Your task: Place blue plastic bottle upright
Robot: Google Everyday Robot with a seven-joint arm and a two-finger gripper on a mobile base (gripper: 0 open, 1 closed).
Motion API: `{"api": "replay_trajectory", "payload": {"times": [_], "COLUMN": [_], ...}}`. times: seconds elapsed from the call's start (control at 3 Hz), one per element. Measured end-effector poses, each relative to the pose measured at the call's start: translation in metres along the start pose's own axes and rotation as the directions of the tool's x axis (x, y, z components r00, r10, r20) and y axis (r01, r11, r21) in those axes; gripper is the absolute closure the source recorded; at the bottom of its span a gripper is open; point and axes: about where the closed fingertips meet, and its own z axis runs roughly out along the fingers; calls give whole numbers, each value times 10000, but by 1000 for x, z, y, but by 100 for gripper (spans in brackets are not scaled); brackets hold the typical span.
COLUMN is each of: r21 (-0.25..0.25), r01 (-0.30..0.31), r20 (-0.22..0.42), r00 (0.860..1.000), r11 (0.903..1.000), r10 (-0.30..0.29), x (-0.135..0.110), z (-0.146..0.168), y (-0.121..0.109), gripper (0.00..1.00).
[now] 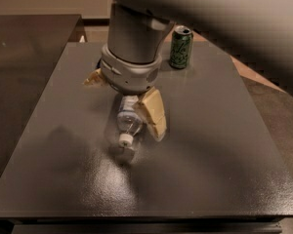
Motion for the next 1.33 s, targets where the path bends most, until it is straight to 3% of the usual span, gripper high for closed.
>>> {"api": "replay_trajectory", "payload": {"times": [0.33,0.67,1.0,1.33], "r21": [-252,-285,-266,-450], "r01": [1692,3047,3781,4034], "r20": [280,252,43,-427], "r00": [9853,9523,9257,9132], "r11": [9853,9520,9254,9139], "r10": [-1685,-3040,-3781,-4052], "x": [-10,-3,10,29], "z": [16,26,32,39], "y": [-16,-28,-39,-48], "gripper": [0,0,0,0]}}
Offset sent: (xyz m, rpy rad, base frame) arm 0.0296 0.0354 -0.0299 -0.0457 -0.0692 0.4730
